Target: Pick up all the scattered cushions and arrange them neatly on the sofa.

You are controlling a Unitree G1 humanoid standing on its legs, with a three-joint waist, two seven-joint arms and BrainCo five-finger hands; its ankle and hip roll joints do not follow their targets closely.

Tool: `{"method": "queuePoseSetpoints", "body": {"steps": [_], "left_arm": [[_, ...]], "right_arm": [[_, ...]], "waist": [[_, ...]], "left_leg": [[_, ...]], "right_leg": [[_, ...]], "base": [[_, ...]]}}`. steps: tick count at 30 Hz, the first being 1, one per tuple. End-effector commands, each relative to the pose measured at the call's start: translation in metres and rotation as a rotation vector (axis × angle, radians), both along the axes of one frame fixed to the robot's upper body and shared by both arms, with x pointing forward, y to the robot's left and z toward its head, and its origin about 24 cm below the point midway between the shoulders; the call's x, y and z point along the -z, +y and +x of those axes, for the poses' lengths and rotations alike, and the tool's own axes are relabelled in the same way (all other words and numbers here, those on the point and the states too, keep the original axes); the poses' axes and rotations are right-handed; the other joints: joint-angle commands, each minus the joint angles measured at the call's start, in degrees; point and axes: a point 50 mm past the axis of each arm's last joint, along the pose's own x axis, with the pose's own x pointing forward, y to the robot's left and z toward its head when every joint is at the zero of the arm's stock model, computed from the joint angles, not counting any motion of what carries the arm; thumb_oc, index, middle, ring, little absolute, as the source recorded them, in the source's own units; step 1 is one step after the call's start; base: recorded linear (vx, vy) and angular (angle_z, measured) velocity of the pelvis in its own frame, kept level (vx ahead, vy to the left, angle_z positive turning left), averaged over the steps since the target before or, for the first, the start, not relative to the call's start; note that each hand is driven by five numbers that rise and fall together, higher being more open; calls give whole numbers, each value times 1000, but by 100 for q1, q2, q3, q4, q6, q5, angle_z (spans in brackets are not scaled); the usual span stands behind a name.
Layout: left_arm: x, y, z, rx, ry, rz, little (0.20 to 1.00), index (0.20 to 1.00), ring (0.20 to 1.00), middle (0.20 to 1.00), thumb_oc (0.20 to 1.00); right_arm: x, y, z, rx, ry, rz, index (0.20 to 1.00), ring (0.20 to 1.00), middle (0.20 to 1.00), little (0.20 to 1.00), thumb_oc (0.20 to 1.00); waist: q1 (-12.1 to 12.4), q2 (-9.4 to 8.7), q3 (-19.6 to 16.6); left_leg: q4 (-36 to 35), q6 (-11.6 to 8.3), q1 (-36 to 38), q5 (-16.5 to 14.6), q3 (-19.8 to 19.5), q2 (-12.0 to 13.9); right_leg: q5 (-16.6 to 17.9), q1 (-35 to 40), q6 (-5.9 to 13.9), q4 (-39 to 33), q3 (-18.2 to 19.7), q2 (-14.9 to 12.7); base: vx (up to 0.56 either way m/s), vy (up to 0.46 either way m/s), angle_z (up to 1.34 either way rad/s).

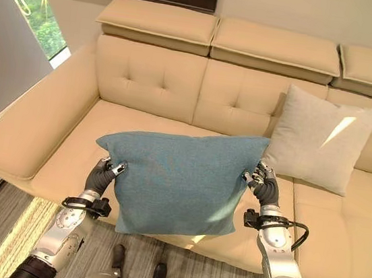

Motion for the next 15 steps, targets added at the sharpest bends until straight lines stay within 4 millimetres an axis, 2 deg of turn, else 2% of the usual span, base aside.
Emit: {"method": "queuePoseSetpoints", "body": {"steps": [1,3,6,8,9,10,12,14,15], "left_arm": [[-44,-3,11,43,-229,-13,200,200,200,200,200],[-48,4,10,34,-243,4,200,200,200,200,200],[-48,7,9,29,-247,20,200,200,200,200,200],[-46,10,8,17,-239,17,200,200,200,200,200],[-46,10,8,17,-239,17,200,200,200,200,200],[-44,10,7,16,-229,11,200,200,200,200,200],[-41,10,5,14,-219,6,200,200,200,200,200],[-43,10,6,12,-227,3,200,200,200,200,200],[-41,6,7,29,-220,0,200,200,200,200,200]], "right_arm": [[-40,7,8,-63,-207,-15,200,200,200,200,200],[-41,9,10,-66,-214,-9,200,200,200,200,200],[-43,11,10,-71,-226,3,200,200,200,200,200],[-41,9,10,-69,-216,2,200,200,200,200,200],[-41,9,10,-69,-216,2,200,200,200,200,200],[-41,11,11,-82,-213,1,200,200,200,200,200],[-38,12,11,-93,-193,-6,200,200,200,200,200],[-36,11,11,-91,-184,-4,200,200,200,200,200],[-37,10,9,-88,-188,-6,200,200,200,200,200]], "waist": [[-4,3,-413],[37,4,-395],[47,8,-395],[19,3,-424],[19,7,-421],[-3,0,-422],[-63,-23,-394],[-74,-35,-366],[-159,-83,-360]], "left_leg": [[372,-84,-120,-505,131,193],[375,35,-53,-590,218,114],[369,92,-1,-658,272,99],[284,133,149,-719,234,0],[277,131,161,-721,234,4],[180,144,312,-774,237,-33],[134,157,483,-837,218,-77],[172,137,514,-863,177,-92],[212,105,530,-886,118,-112]], "right_leg": [[936,515,-114,-566,1080,-919],[1184,311,-3,-132,1147,-1061],[1254,118,9,88,1241,-1076],[1202,21,-37,-148,1378,-873],[1203,32,-39,-156,1378,-868],[1231,-83,-67,-503,1340,-694],[1292,-249,-126,-710,1345,-470],[1287,-166,-115,-824,1312,-471],[1280,-118,-166,-821,1522,-353]], "base": [[159,187,-59],[136,206,-42],[92,87,-41],[178,57,3],[149,-9,11],[147,-29,3],[164,-48,-12],[83,-74,17],[87,-108,38]]}}
